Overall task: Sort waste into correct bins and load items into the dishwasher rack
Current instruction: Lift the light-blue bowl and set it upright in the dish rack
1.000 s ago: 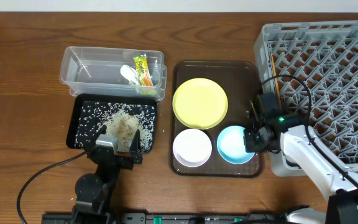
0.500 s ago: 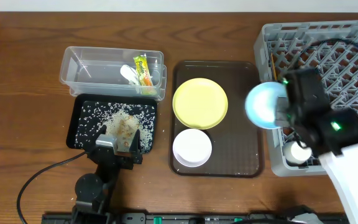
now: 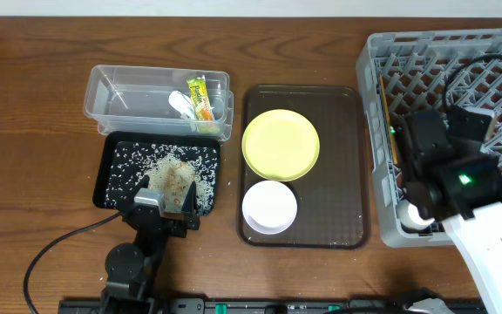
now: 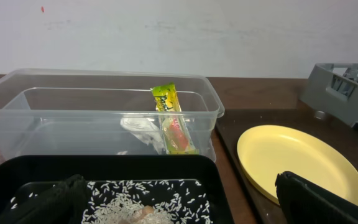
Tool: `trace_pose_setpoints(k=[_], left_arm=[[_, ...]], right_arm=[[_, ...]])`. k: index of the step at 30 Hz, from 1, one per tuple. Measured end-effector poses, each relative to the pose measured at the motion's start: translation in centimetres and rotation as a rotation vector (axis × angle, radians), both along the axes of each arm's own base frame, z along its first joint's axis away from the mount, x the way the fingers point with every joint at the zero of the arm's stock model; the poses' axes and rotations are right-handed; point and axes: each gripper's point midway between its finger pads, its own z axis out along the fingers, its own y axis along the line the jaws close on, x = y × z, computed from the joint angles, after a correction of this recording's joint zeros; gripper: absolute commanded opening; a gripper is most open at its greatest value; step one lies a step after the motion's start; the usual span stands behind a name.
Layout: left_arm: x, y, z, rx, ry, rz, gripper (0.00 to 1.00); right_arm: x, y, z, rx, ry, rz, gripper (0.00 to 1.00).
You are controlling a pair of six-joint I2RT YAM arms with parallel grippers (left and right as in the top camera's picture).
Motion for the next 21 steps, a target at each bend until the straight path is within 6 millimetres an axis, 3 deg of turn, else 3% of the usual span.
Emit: trace_pose_setpoints(k=[8,21], left_arm=[[0.0,0.0,0.0,0.000,0.000,0.000,0.98],[0.0,0.0,0.0,0.000,0.000,0.000,0.98]], right_arm=[[2.0,-1.6,-2.6,-0.175,0.158,-0.073,0.01],[4.8,-1.4,-6.5,-0.308,0.331,-0.051,0.01]])
